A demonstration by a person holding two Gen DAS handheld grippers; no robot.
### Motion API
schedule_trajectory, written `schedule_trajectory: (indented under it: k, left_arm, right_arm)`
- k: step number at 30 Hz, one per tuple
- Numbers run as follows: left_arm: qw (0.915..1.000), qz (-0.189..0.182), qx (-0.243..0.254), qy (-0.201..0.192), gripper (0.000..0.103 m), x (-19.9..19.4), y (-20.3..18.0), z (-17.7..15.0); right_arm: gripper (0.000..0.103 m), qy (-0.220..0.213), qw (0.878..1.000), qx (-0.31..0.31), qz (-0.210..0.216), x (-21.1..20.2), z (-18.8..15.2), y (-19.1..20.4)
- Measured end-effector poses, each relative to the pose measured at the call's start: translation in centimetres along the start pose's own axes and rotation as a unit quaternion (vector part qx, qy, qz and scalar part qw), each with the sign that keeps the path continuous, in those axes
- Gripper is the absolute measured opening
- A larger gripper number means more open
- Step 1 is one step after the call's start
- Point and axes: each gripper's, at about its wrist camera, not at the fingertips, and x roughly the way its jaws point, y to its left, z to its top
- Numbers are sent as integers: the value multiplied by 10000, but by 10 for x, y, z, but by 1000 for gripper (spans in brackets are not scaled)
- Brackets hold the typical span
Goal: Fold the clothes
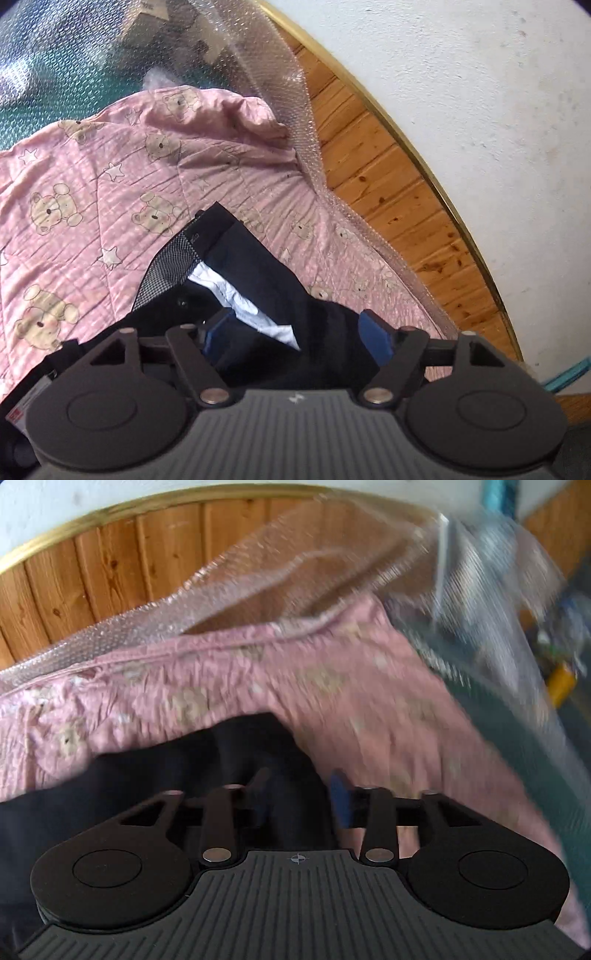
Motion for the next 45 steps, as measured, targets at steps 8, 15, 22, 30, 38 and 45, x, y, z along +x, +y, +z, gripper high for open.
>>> schedule_trajectory:
  k: [8,15,22,30,38,45]
  left_arm:
    - [9966,519,-545,324,91,115,38,66]
    - [9947,433,151,921,19,173,36,78]
    - [9937,455,-921,454,98,117,78,72]
    - [9856,-350,-1514,668,73,161,100,69]
    - [9781,-1661,-111,1248,0,104,45,24]
    - [9838,-1132,-1091,863,57,65,93,14]
  right_arm:
    - [70,401,9977,455,286,-41,-86,4]
    - [89,201,9993,293,73,-93,-96,20]
    - [89,169,9988,451,-14,-124,-108,46]
    - [89,-190,9878,-1090,1096,-149,-118,217]
    - [97,-991,8648,-3637,3317,-204,-152,431]
    - [90,-765,7432,-5357,3934,-192,-234,545]
